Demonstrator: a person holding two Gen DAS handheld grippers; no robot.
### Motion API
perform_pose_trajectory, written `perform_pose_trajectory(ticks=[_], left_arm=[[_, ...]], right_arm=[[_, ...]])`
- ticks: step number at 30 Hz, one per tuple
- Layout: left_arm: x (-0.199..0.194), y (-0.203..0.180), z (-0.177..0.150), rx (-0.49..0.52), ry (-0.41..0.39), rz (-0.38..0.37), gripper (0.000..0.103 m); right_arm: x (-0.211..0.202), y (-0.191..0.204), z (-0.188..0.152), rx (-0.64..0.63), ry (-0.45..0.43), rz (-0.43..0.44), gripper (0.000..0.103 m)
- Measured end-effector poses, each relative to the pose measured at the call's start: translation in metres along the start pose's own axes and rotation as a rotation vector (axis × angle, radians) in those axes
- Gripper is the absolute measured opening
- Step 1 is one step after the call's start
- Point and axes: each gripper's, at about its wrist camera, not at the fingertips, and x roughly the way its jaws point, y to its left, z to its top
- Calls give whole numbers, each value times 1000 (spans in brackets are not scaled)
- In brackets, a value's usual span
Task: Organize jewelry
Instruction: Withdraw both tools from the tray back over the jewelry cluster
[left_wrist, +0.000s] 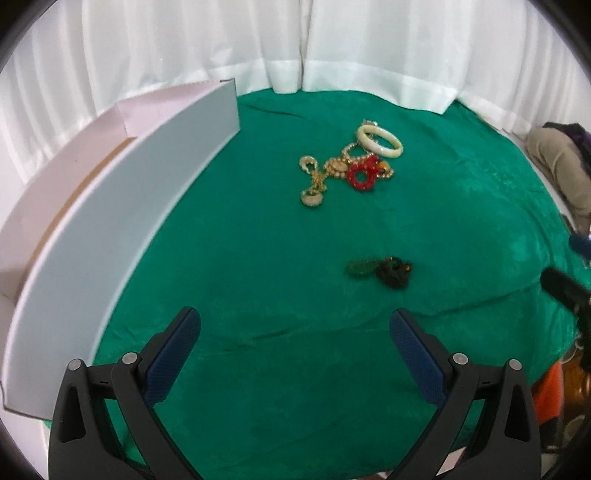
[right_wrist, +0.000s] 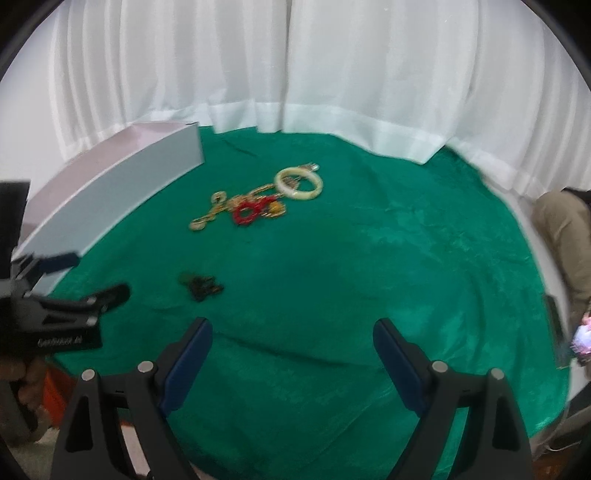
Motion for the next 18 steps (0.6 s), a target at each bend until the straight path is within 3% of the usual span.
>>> perform_pose_trajectory(ticks=[9,18], left_arm=[[4,-13,4,25,5,2,102],[15,-22,10,30,29,11,102]], right_arm=[[-20,11,33,-97,-93,-150,90],[-17,-3,47,-74,-100,-180,90]])
